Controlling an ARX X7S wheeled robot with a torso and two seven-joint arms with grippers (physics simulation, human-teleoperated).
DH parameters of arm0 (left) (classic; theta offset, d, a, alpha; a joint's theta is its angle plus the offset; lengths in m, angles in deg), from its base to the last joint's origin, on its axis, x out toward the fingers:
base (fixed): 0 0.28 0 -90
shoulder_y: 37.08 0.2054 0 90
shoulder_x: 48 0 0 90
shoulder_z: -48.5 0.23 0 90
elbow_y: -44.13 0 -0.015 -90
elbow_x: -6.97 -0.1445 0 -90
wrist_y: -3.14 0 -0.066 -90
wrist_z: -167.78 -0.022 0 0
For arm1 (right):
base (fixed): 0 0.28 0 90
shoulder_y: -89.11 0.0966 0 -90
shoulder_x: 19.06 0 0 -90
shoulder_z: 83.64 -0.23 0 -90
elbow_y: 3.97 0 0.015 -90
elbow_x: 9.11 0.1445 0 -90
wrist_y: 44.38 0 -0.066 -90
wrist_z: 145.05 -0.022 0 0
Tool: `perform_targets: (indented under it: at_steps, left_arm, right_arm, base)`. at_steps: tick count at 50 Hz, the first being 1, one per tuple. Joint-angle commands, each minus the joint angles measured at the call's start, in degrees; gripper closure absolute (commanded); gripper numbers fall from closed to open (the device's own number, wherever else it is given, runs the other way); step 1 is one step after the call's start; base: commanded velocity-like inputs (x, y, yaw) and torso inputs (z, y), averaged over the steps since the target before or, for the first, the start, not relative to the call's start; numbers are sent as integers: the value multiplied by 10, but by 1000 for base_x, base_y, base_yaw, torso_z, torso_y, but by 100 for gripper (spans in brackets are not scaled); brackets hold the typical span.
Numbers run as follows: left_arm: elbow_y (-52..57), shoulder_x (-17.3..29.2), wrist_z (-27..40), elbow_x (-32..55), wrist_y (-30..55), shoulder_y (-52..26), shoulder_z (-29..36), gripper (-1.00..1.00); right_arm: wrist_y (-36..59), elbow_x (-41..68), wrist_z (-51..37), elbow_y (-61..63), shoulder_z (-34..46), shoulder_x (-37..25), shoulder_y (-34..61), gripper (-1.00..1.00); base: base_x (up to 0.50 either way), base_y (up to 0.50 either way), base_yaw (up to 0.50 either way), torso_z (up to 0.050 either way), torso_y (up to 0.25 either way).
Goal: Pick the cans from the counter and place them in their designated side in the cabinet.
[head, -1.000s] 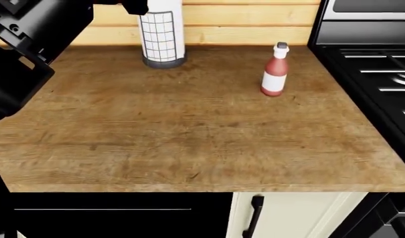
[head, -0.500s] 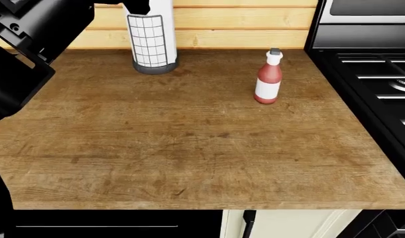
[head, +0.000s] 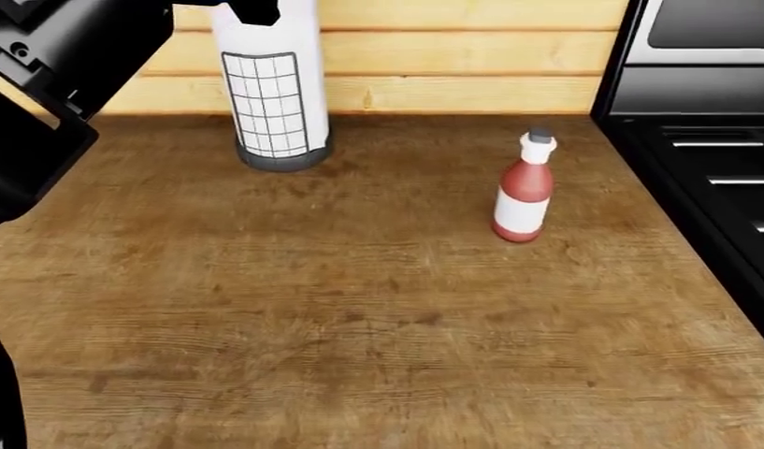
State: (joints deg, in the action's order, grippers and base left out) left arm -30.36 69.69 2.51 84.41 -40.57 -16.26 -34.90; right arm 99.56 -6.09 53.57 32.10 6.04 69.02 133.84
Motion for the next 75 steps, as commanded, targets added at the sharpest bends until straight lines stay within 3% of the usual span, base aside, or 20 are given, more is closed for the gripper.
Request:
perform_targets:
  at_steps: [1, 14, 26, 65, 66, 75]
  left_arm:
    - [5, 3, 8, 8, 2, 0, -1, -100]
    - [2, 2, 4, 2, -3, 2, 3, -100]
    - [1, 4, 2, 1, -5, 4, 5, -100]
    - [4, 4, 10, 9, -3, -6, 13, -100]
    - [4, 4, 11, 10, -3, -6, 13, -100]
    - [3, 6, 12, 12, -2, -9, 15, -100]
  right_arm:
    - [-3, -3, 4, 3, 1, 0, 3, 100]
    - [-3, -3, 4, 3, 1, 0, 3, 100]
    - [-3, -3, 4, 3, 1, 0, 3, 100]
    - [-3, -3, 4, 3, 1, 0, 3, 100]
    - [-3, -3, 4, 3, 1, 0, 3, -100]
    - [-3, -3, 4, 3, 1, 0, 3, -100]
  base:
    - [301, 0, 0, 0, 0]
    - [114, 0, 0, 0, 2]
    - [159, 381, 0, 0, 0]
    - [124, -29, 0, 0, 1]
    - [0, 0, 0, 0, 0]
    - [0, 0, 0, 0, 1]
